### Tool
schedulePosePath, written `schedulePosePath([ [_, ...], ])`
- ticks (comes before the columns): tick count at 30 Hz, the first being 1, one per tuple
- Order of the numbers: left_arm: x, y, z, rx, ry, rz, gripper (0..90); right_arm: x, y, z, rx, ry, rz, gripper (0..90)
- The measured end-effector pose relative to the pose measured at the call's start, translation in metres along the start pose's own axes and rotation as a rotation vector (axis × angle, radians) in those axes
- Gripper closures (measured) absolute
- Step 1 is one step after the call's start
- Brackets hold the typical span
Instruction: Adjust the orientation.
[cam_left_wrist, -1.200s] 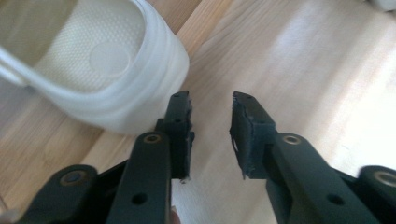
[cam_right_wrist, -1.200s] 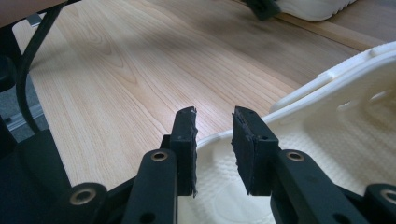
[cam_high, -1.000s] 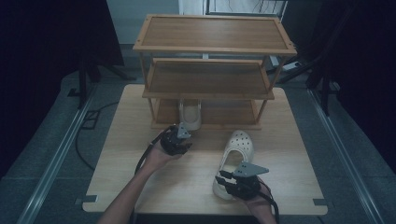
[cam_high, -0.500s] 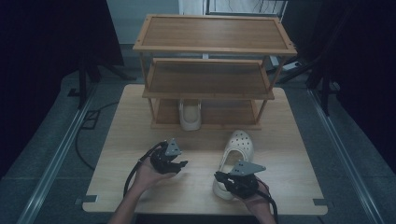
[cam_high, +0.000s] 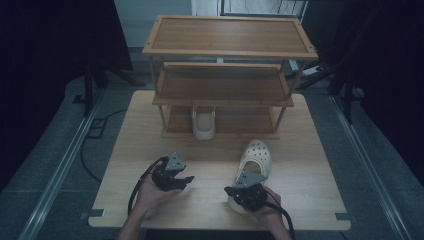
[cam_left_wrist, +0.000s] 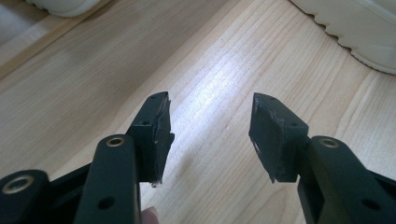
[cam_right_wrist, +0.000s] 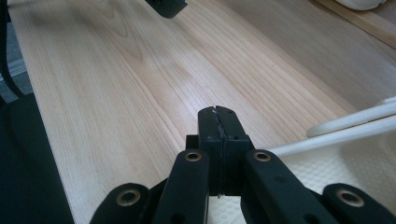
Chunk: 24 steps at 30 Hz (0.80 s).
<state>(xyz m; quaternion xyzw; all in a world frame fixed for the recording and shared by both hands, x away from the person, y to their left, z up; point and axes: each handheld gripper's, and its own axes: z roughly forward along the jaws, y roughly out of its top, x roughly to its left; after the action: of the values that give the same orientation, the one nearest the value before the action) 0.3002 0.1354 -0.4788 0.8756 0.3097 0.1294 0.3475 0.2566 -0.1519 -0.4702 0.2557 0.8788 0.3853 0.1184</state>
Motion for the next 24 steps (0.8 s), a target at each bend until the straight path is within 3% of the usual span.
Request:
schedulePosePath([
  [9, 0.002, -0.005, -0.006, -0.022, -0.021, -0.027, 47.7, -0.005, -0.012, -0.016, 0.015, 0.019, 0.017, 89.6],
  [16, 0.004, -0.005, -0.009, -0.054, 0.01, -0.073, 47.9, -0.009, -0.025, -0.03, -0.002, 0.014, 0.06, 89.6],
  [24, 0.004, -0.006, -0.01, -0.056, 0.01, -0.079, 47.8, -0.016, -0.033, -0.039, -0.007, 0.029, 0.09, 89.6],
])
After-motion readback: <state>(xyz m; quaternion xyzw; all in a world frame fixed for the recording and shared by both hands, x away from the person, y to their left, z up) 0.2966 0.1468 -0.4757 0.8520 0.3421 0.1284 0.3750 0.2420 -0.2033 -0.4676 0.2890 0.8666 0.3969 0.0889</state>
